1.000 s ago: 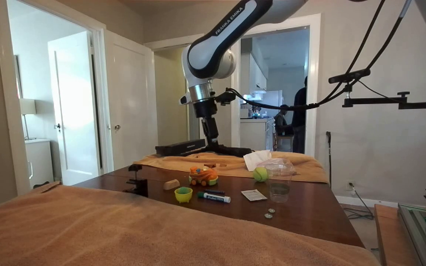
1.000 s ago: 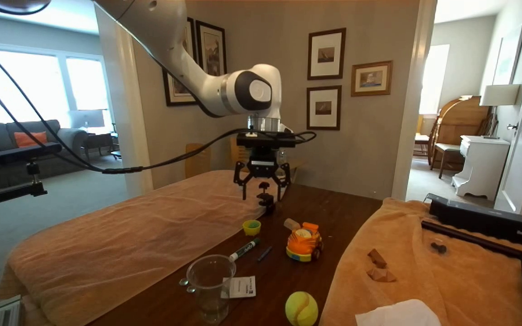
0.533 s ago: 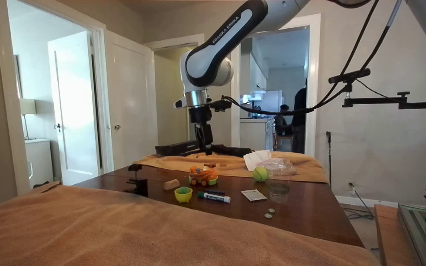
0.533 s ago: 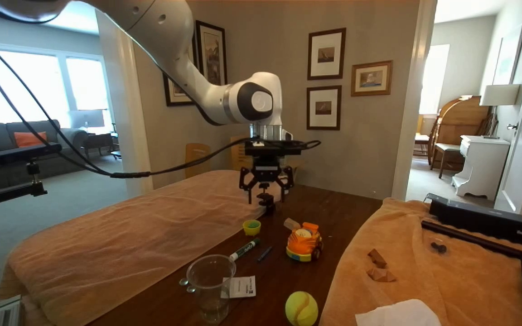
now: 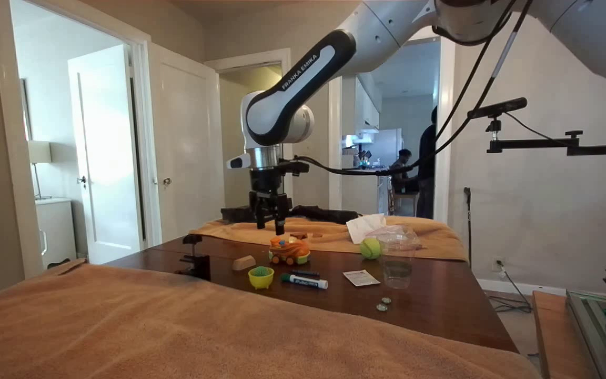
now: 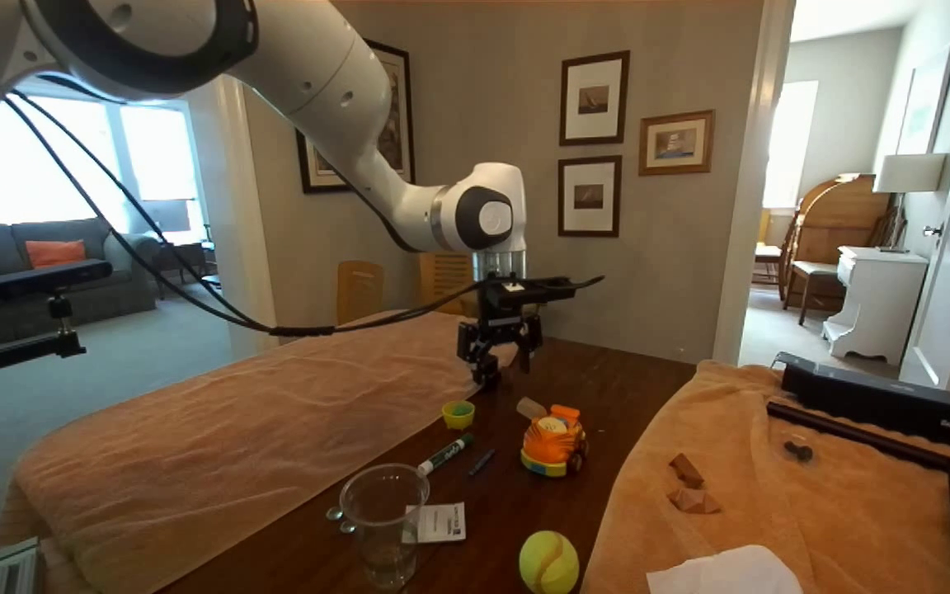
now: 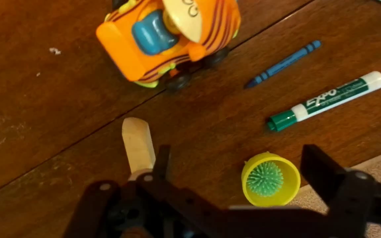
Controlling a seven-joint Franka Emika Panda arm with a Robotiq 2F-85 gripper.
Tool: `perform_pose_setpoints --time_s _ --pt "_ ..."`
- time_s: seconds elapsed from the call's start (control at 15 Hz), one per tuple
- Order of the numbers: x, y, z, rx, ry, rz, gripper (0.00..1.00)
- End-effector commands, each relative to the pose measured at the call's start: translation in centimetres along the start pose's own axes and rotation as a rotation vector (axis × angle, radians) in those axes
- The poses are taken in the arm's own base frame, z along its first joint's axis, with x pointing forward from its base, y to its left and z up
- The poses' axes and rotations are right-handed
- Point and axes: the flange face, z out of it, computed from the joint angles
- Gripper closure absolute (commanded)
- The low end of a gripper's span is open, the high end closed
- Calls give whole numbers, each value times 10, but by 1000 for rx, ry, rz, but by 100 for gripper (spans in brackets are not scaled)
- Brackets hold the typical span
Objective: Put the wooden block in the clear cup.
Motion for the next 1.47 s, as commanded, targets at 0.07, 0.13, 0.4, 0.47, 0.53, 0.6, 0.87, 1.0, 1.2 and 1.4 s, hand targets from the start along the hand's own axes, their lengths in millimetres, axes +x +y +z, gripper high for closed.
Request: perform_pose_setpoints --time_s 0.07,0.13,0.4,0.47,0.53,0.6,0.87,1.0,1.2,1.4 --pt "10 38 8 1 61 -173 0" --pt "11 43 12 -4 67 -190 0" --pt "12 63 26 -8 108 -232 0" --pt "13 67 31 0 133 -244 0" --pt "14 70 36 6 155 -253 0" --pt "16 73 41 11 169 -261 0" --pt "14 63 47 11 127 -242 0" --pt "14 63 46 10 127 -243 0" --pt "13 68 54 -6 131 -237 0" --pt "15 73 61 -32 154 -235 0"
